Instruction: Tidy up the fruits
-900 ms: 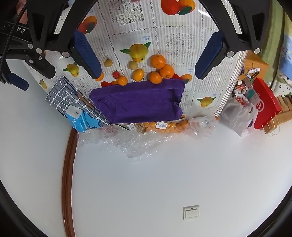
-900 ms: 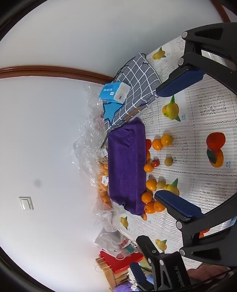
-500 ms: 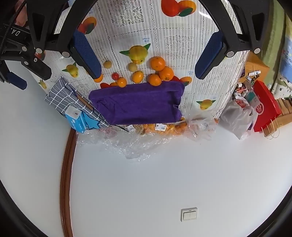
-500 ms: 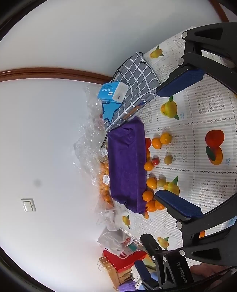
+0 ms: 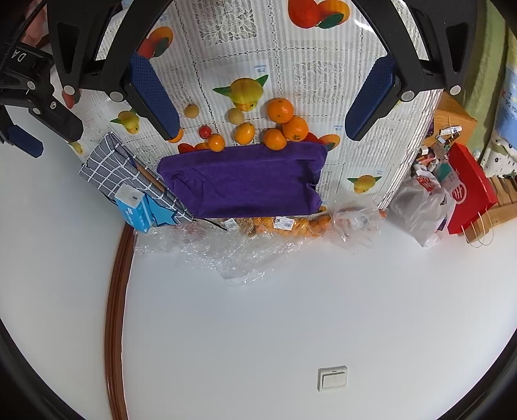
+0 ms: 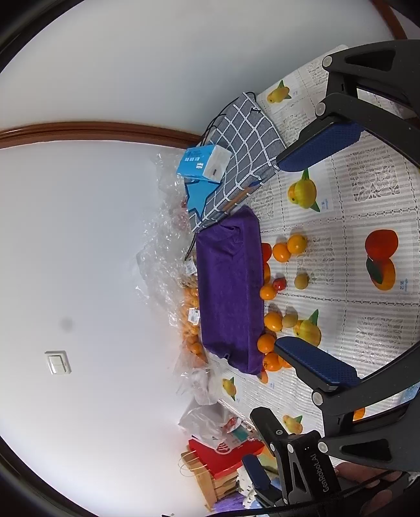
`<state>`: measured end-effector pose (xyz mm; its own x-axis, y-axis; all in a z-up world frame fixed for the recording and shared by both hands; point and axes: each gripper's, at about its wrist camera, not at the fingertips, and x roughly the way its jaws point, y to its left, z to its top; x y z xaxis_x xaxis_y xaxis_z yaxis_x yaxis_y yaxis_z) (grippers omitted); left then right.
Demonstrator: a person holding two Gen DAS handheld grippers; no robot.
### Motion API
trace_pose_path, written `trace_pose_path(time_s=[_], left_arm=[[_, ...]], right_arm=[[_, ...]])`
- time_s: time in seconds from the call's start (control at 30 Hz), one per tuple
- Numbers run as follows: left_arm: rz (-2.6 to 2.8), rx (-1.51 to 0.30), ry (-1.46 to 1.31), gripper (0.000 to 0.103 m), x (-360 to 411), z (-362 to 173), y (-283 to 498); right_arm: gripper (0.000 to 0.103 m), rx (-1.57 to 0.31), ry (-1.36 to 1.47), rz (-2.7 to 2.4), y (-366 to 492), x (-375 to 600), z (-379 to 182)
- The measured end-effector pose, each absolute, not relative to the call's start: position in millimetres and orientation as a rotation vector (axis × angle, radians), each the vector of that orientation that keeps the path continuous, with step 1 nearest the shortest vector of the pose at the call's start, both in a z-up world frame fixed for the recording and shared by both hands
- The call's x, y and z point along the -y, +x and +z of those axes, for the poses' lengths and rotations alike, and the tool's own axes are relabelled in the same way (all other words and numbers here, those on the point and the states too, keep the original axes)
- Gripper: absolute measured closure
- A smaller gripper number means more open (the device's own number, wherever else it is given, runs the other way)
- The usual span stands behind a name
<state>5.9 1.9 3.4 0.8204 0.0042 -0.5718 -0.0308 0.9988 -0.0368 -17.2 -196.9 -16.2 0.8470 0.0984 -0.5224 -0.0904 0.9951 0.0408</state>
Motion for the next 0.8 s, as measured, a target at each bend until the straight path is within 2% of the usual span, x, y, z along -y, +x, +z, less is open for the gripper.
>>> trace_pose_path(time_s=[0.8], left_arm=[[0.024,-0.590,-0.052,0.000,-2.1,-3.1,-1.7]], right_arm=[[0.002,-0.538,-0.002,0.109,-22.5,190.3,-13.5]])
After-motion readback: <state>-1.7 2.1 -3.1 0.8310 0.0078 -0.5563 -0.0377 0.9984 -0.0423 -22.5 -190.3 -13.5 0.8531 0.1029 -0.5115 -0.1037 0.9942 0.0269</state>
